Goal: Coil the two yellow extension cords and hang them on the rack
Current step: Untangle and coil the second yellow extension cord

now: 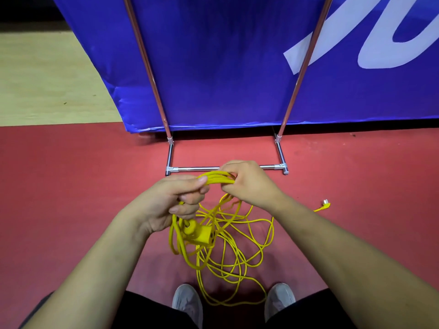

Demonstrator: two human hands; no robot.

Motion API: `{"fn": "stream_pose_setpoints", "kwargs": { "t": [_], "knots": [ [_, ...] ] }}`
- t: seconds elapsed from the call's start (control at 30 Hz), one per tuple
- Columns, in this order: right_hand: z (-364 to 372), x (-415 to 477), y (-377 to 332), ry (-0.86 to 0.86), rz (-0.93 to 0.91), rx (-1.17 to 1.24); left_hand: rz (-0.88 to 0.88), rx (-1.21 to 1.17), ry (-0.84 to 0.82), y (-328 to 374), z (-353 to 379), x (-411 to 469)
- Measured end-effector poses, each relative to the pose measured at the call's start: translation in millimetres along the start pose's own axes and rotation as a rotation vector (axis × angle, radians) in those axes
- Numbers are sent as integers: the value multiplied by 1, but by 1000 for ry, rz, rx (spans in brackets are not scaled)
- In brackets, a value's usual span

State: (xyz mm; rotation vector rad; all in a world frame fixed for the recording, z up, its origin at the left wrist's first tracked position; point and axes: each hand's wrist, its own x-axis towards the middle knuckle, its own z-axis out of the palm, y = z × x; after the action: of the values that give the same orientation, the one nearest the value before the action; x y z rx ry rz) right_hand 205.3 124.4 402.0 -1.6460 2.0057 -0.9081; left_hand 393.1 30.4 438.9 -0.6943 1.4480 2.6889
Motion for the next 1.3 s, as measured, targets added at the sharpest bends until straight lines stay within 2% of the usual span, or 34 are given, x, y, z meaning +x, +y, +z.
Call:
{"fn": "stream_pose_setpoints", "kwargs": {
  "t": [0.1, 0.23, 0.37, 0.5, 0.57, 0.63, 0.77, 0.9, 0.97, 1.07, 1.2, 1.3],
  "knots": [
    [-10, -3, 9, -29, 170, -55, 53, 158, 216, 5, -5, 0],
    [-23, -4, 18, 18, 206, -68, 109, 69, 334, 18, -18, -6],
    [-49, -7, 26, 117, 231, -20, 176, 91, 351, 23, -28, -11],
    [-75, -4, -5, 427, 81, 92, 300, 206, 329, 27, -30, -15],
    [-85, -3, -17, 478, 38, 120, 317, 181, 274, 28, -29, -18],
    [-84, -5, -8, 401, 80, 83, 293, 156, 254, 25, -29, -17],
    [-62, -15, 30, 97, 192, -34, 219, 164, 279, 15, -24, -10],
    [-64, -13, 37, 116, 224, 52, 177, 116, 254, 14, -16, -10],
    [-67, -11, 37, 125, 218, 85, 167, 100, 152, 16, -17, -12],
    [-64, -10, 41, 100, 216, 90, 61, 117, 6, 13, -17, -13],
    [-59, -7, 45, 74, 261, 165, 89, 124, 8, 9, -13, -7],
    [-55, -5, 45, 68, 273, 201, 42, 27, 6, 12, -13, -4]
  ]
}}
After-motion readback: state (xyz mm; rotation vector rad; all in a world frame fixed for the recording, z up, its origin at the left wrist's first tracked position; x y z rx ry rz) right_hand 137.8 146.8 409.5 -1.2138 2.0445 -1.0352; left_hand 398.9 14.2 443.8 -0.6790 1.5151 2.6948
